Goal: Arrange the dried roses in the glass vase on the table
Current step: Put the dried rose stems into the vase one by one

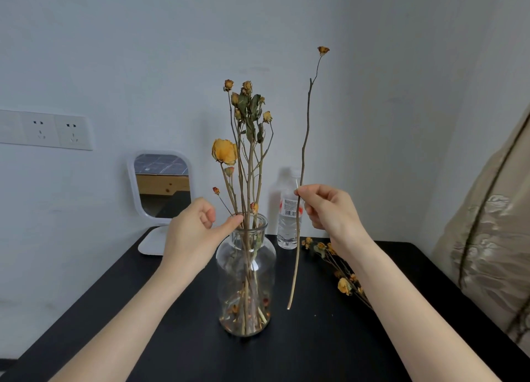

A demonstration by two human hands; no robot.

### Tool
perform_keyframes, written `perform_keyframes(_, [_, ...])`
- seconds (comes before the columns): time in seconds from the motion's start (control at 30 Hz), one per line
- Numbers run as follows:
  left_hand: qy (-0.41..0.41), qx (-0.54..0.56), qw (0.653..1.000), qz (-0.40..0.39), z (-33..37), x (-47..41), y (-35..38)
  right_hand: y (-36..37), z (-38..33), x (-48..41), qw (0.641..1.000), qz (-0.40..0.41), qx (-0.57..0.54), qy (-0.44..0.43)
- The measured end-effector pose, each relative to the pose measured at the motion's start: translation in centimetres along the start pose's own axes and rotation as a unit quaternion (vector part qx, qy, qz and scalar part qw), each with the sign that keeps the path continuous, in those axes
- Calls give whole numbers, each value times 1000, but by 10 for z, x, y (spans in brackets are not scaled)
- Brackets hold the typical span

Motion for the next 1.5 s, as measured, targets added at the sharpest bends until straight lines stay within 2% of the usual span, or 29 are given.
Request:
perform_keyframes(0.07, [-53, 27, 998, -12, -9, 3, 7, 1, -4, -1, 1000, -1, -7, -10])
perform_keyframes(0.17, [-138, 136, 979, -56, -15, 0, 18, 2, -17, -4, 999, -4, -34, -32])
perform_keyframes(0.37, [-130, 243, 945, -173, -14, 5, 33, 8, -49, -12, 990, -13, -112, -84])
perform_keyframes(0.73, [-110, 221, 951, -188, -25, 15, 48, 25, -65, -19, 972, -1, -182, -150])
perform_keyframes(1.13, [-98, 219, 956, -168, -30, 20, 53, 43, -23, -19, 991, 11, -5, -135])
perform_keyframes(1.5, [-94, 229, 955, -161, -33, 21, 54, 43, 4, -15, 976, -34, 173, -127])
Point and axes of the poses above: each hand's wrist, its own x-axis away from the middle knuckle, its own y-axis out of the palm, z = x × y, the point moved 1 cm from there along -x, towards the middle knuckle, and after that the axes turned 12 degrees about y, right-handed, at the moved point
